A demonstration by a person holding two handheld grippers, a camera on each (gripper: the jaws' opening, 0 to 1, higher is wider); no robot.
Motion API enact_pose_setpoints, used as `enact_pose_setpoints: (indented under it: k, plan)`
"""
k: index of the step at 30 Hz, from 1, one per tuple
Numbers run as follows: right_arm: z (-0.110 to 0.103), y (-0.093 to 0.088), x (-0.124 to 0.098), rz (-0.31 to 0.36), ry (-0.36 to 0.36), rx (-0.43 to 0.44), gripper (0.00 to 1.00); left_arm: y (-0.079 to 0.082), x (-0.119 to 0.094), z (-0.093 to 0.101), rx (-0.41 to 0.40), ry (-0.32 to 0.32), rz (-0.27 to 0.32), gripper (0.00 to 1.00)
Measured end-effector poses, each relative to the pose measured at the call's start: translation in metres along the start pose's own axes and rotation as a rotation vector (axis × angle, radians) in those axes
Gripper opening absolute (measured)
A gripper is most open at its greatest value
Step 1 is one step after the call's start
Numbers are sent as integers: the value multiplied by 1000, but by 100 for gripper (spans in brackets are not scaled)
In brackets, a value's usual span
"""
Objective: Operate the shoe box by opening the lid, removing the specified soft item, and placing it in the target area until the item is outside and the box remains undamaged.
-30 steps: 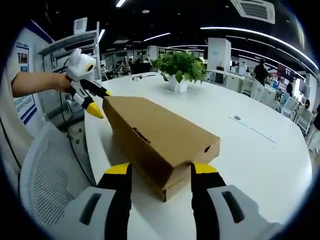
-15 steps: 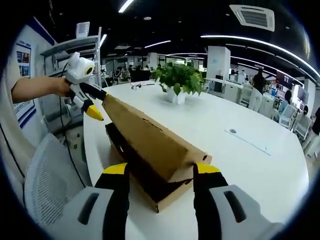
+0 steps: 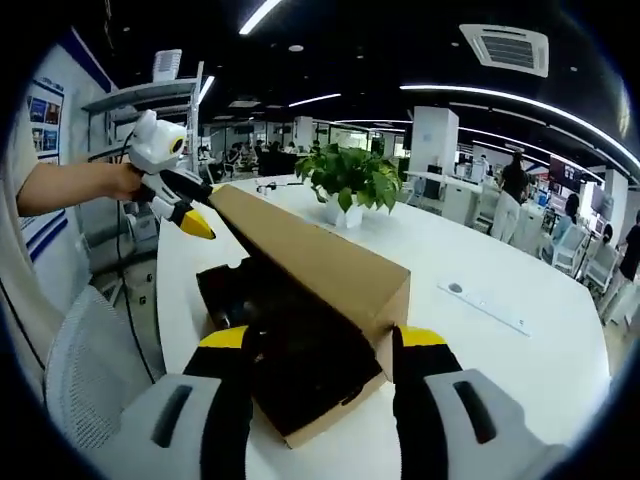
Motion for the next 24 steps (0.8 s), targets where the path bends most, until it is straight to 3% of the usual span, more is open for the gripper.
enact_pose_setpoints:
  k: [17,24]
  plan:
    - [20,20,16,13,-32,-39,53,16,16,-37,-21,149,16,15]
    - [31,27,23,12,-44,-47,50,19,24,-51,-35,178,30,8]
Point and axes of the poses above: the point that each gripper's makers call its tool centre point, and the gripper's own axes: x roughly forward along the fingers, z roughly to its right, y roughly out of its top, the point moved 9 cm from there along -x, roughly backward along the fingers, and after that the axes turned 11 degrees about x, right-handed, at the moved point
